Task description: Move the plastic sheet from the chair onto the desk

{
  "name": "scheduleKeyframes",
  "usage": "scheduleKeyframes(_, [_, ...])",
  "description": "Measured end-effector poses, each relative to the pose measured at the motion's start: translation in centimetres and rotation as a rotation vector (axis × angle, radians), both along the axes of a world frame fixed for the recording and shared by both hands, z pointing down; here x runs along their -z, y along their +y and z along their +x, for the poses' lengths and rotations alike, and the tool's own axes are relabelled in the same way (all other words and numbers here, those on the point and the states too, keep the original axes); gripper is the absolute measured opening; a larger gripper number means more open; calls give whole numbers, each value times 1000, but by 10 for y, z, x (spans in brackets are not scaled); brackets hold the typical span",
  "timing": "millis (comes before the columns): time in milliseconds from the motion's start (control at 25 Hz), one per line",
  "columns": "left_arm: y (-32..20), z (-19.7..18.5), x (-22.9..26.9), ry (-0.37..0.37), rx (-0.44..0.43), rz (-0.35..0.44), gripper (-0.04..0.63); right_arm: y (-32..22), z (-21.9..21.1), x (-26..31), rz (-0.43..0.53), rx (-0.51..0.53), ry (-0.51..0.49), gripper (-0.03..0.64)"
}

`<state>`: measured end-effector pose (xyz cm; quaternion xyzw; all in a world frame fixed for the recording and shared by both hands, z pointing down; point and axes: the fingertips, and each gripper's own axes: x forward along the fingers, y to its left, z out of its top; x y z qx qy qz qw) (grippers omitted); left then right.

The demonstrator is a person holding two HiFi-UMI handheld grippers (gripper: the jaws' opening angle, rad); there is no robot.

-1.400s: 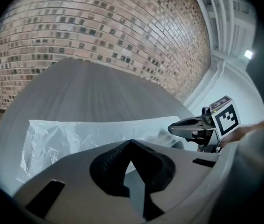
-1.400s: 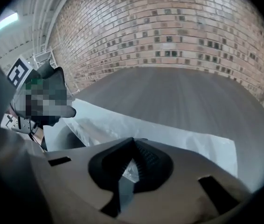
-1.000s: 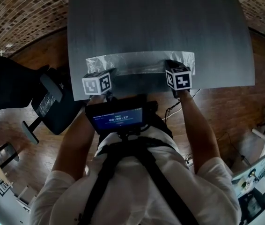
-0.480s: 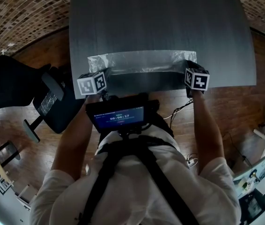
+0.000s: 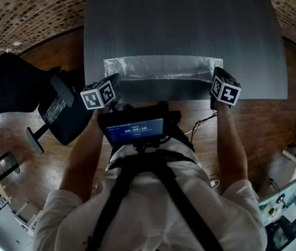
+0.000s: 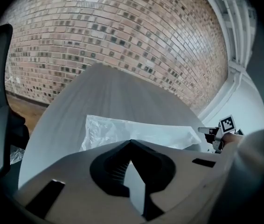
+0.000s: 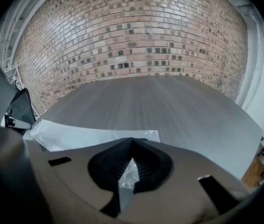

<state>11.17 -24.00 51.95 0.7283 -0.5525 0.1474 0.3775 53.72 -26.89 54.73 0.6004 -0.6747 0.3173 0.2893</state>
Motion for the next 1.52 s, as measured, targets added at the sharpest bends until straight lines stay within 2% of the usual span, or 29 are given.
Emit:
scheduleKeyframes(160, [7,22,25,80,-13,50,2,6,-23,16,17,19,-65,1])
scheduleKeyframes(400, [17,63,75,161,-46,109,2,19,-60,38,44,53,-162,0])
scheduleKeyframes(600, [29,72,78,146,-108,120,2,27,-95,54,67,136,-200,0])
scheduleKeyframes(720, [32,74,76,164,-116,146,2,30,-112,60,77,180,-208,0])
scheduleKeyframes(840, [41,80,81,166,-136,122,2,34,-125,68,83,212,-219,1])
scheduleKeyframes(1200, [54,82,73,152,-158,109,2,50,-148,90,108,279,-233,0])
scheduleKeyframes(1520, [55,88,80,199,-136,128,2,58,-155,83,86,311,-235,0])
